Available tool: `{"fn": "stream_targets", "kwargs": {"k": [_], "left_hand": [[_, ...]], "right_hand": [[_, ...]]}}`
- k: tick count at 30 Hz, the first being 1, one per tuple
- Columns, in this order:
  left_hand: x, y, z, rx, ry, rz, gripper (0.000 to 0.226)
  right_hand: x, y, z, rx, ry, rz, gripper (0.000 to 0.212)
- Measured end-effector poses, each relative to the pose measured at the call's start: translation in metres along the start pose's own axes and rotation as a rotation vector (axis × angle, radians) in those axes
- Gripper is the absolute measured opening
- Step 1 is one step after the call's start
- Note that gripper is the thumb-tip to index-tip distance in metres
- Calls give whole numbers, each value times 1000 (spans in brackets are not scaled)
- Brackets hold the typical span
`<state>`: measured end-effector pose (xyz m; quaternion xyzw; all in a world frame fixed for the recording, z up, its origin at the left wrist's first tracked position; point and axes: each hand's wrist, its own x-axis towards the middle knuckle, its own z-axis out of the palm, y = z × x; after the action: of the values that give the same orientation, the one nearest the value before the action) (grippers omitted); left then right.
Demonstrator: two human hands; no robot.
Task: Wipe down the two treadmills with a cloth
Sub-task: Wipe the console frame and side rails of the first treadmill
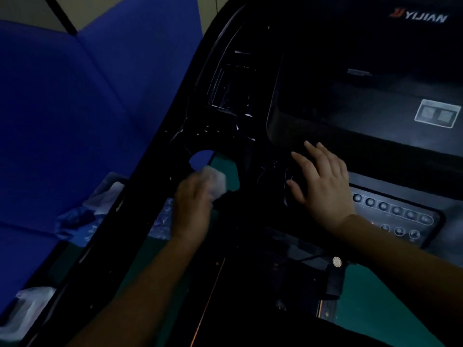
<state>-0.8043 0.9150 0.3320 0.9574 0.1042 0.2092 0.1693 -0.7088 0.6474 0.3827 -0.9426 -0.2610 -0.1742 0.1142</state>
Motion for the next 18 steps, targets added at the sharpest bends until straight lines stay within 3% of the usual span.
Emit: {"fn": "stream_targets", "kwargs": {"k": [2, 5, 7, 9, 11, 14, 18], "left_hand": [[12, -15, -4, 9, 58, -142, 39], [6, 16, 6, -32, 138, -295, 40], [-10, 52, 14, -171, 83, -232, 32], [-25, 66, 21, -136, 25, -61, 40], [-17, 61, 13, -220, -15, -174, 36], [-3, 71, -1, -356, 90, -374, 33], [-21, 120, 13, -411, -54, -211, 45]], "right_hand": [[-1, 1, 0, 9, -6, -8, 55], [0, 3, -2, 45, -23, -9, 56], [0, 4, -4, 71, -28, -9, 55], [2, 5, -7, 87, -44, -15, 56], [4, 7, -11, 83, -69, -28, 59], [7, 11, -15, 110, -73, -23, 60], [7, 11, -16, 115, -75, -8, 57]]}}
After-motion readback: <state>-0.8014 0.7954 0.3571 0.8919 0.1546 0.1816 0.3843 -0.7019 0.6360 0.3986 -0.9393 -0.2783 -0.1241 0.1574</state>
